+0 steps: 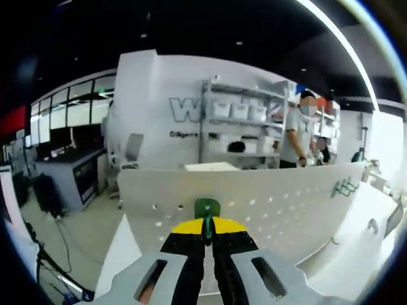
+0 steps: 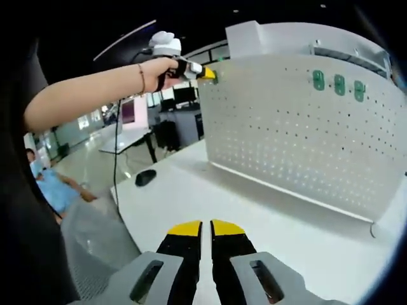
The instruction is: Insert the hook assembly into the mounting plate slot until the hook locks in place.
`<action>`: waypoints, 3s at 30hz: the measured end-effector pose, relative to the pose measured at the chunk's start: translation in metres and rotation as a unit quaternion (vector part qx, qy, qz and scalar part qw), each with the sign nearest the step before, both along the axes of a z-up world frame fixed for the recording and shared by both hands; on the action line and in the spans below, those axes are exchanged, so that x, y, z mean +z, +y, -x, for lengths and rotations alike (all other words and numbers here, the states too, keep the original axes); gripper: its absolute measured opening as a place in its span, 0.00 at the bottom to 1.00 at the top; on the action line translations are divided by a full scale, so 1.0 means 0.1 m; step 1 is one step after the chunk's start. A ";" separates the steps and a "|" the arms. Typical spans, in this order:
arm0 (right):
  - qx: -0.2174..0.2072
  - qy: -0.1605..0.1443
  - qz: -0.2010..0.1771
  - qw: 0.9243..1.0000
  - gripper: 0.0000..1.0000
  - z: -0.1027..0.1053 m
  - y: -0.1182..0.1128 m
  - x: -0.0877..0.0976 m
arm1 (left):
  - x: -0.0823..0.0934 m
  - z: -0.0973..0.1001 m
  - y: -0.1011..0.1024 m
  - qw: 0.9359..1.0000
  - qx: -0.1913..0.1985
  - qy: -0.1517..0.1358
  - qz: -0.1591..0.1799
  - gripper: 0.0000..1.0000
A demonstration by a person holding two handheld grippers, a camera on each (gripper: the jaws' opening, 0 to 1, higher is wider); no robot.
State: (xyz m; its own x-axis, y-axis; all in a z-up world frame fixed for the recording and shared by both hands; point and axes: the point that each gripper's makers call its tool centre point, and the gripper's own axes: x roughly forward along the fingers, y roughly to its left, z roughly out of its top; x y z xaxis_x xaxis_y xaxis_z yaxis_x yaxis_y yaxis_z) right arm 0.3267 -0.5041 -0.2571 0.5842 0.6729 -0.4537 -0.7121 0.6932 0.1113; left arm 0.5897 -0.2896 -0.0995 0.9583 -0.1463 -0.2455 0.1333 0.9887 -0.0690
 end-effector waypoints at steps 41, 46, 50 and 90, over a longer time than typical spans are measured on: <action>-0.013 0.011 -0.012 1.000 0.03 0.02 -0.06 -0.03 | -0.02 0.05 -0.05 1.000 0.029 0.002 -0.007 0.02; -0.015 0.011 -0.014 1.000 0.03 0.02 -0.06 -0.03 | -0.03 0.07 -0.09 0.999 0.026 0.003 -0.019 0.01; -0.019 0.014 -0.017 1.000 0.03 0.02 -0.07 -0.03 | -0.01 0.08 -0.20 1.000 0.020 -0.001 -0.023 0.01; -0.024 0.010 -0.021 0.999 0.03 -0.01 -0.13 -0.01 | -0.11 -0.08 -0.29 0.999 0.032 0.011 -0.027 0.02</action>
State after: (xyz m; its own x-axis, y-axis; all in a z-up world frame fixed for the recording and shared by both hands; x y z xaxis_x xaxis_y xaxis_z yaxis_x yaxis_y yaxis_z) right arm 0.3275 -0.5170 -0.2583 0.6071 0.6637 -0.4370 -0.6758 0.7205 0.1553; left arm 0.5977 -0.3187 -0.1100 0.9597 -0.0700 -0.2722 0.0677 0.9975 -0.0176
